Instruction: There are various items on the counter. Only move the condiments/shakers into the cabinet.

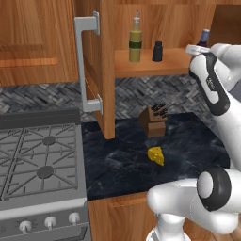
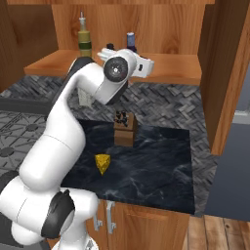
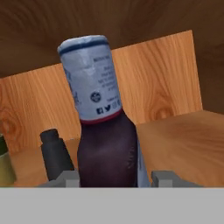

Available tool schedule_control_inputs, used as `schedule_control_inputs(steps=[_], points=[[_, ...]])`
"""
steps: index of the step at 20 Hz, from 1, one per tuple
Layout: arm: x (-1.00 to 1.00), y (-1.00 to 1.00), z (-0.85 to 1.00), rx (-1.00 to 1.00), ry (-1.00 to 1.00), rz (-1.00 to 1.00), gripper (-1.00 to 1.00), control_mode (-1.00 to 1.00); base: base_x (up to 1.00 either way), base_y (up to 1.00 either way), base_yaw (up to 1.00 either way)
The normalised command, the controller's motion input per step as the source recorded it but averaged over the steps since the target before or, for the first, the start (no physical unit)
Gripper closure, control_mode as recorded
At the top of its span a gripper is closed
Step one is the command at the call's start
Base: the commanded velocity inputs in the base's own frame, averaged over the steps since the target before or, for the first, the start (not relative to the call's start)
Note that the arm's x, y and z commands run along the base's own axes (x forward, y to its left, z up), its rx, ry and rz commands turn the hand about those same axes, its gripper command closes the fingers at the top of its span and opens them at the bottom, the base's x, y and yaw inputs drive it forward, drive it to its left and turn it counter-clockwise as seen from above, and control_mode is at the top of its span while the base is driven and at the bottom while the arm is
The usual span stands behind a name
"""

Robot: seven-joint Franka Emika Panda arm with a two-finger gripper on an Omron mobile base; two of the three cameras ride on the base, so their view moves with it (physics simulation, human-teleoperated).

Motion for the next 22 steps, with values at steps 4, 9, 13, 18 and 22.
schedule_control_inputs(steps=[4,9,13,18,22], points=[[0.43,-0.14,0.0,0.0,0.0,0.0,1.0,-1.0,0.0,0.0,0.0],[0.37,-0.1,-0.1,0.0,-0.01,0.0,1.0,-1.0,0.0,0.0,0.0],[0.39,-0.09,-0.18,-0.02,-0.01,0.0,1.0,-1.0,0.0,0.0,0.0],[0.36,-0.08,-0.24,-0.05,-0.01,0.0,1.0,-1.0,0.0,0.0,0.0],[0.49,-0.03,-0.12,-0.03,0.0,0.0,1.0,-1.0,0.0,0.0,0.0]])
